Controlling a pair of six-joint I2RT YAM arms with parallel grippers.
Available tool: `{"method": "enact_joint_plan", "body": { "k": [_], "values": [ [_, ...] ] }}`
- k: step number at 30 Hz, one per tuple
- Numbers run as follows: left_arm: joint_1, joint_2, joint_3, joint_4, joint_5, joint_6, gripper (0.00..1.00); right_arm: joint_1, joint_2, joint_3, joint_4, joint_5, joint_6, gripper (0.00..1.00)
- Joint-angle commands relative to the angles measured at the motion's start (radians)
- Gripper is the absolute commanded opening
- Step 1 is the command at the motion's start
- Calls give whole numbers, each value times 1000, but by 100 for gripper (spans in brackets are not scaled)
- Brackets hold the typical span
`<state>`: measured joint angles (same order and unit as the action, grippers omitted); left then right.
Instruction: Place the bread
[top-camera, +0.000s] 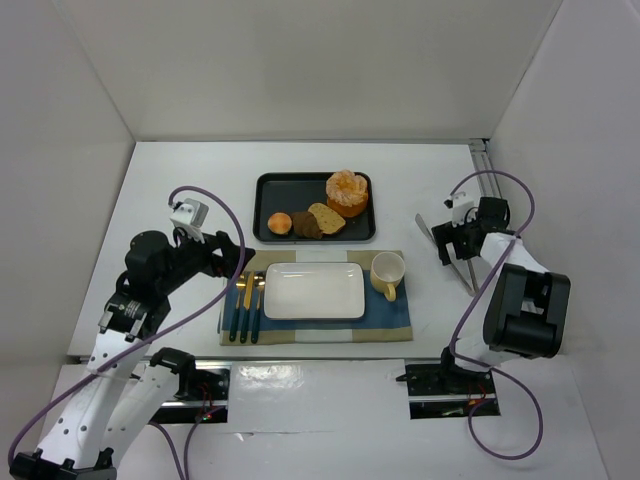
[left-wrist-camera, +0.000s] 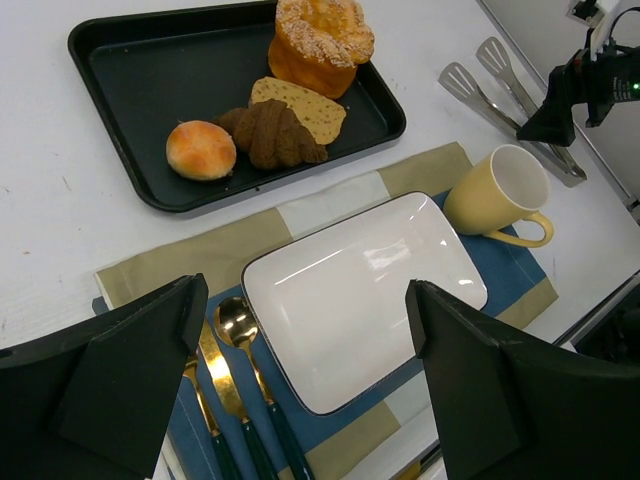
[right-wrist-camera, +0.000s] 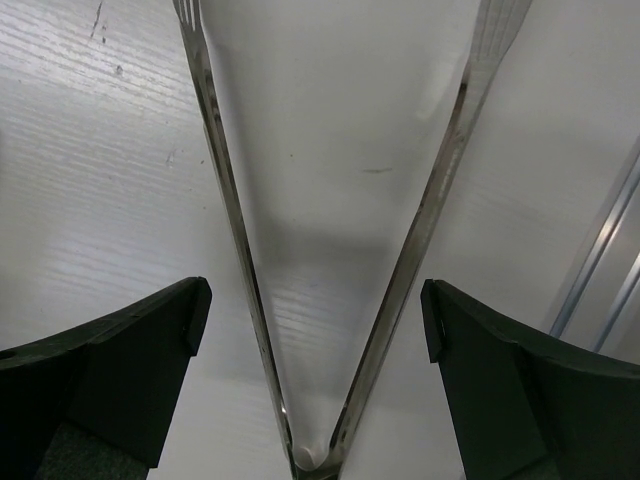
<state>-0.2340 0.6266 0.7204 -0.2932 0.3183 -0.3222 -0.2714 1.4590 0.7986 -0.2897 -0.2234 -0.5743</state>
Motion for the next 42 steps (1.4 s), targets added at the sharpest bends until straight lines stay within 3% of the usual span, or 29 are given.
{"method": "enact_joint_plan", "body": {
  "k": [1,14,19,24,26,27,31,35,42],
  "values": [
    [-2,-4,37,26,31,-18,100,-6,32,-7,30,-11,-19,100],
    [-2,-4,37,26,22,-18,100,-6,144,2,49,9,-38,100],
    [-2,-4,37,26,22,-18,100,-40,173,2,38,-13,-48,86],
    [-2,5,37,26,13,-18,100,-60,164,-10,38,-31,-68,88],
    [-2,5,37,26,13,-18,100,-71,164,-10,38,-31,-68,79],
    [-2,5,37,26,13,-18,100,-71,164,-10,38,-40,-68,67],
    [-2,5,37,26,13,-18,99,-81,173,4,24,-60,-68,40],
    [-2,15,37,26,13,-18,96,-91,173,48,-9,-82,-68,22],
    [-2,15,37,26,4,-9,96,-91,121,126,-75,-148,-50,19]
  ]
}}
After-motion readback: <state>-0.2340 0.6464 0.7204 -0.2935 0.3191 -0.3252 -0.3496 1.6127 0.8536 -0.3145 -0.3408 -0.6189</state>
